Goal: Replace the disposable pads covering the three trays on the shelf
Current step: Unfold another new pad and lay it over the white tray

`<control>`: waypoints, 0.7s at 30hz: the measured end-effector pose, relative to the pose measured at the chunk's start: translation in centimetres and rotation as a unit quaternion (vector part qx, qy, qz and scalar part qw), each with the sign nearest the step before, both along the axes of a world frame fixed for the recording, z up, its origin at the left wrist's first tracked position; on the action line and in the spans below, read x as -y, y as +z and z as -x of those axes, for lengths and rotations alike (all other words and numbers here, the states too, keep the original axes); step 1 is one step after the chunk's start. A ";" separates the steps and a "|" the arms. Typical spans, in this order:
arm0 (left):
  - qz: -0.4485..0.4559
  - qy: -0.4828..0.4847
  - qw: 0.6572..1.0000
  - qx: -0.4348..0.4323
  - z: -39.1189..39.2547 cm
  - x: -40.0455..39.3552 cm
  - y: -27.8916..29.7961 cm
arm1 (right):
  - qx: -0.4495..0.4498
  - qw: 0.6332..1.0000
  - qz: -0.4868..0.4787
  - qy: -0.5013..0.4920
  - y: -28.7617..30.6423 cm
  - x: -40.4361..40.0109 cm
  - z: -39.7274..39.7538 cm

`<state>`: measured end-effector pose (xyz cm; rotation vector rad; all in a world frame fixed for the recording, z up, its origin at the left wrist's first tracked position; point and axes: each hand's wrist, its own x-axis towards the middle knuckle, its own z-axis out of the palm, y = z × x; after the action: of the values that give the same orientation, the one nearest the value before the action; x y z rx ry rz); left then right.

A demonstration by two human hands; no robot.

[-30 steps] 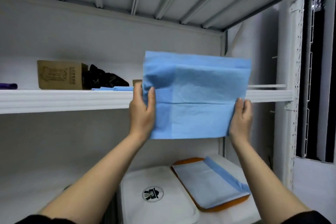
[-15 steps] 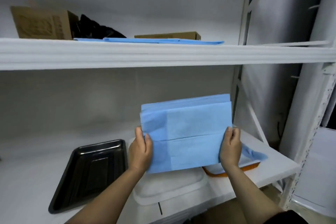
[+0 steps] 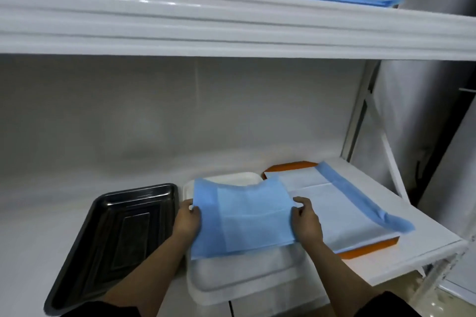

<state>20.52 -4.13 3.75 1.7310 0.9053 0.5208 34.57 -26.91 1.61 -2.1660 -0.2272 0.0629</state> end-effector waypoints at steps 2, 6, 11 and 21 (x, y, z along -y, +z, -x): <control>0.053 0.000 0.999 0.005 -0.8 -0.5 -1.0 | -0.021 1.000 0.016 0.002 -0.6 -0.6 -0.8; 0.080 -0.025 0.996 0.001 -1.7 -1.3 -3.1 | -0.034 0.998 0.014 0.057 -1.8 -1.8 -2.3; 0.095 -0.039 0.995 -0.008 -1.8 -2.1 -4.2 | -0.068 0.992 -0.055 0.086 -3.2 -3.3 -2.6; 0.111 -0.089 0.985 -0.096 -1.5 -1.3 -3.7 | 0.113 0.896 0.331 0.274 -4.5 -5.2 1.5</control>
<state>22.06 -2.83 0.03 1.6555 0.8960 0.1302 33.09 -21.67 -2.93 -2.7119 -1.0834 0.2388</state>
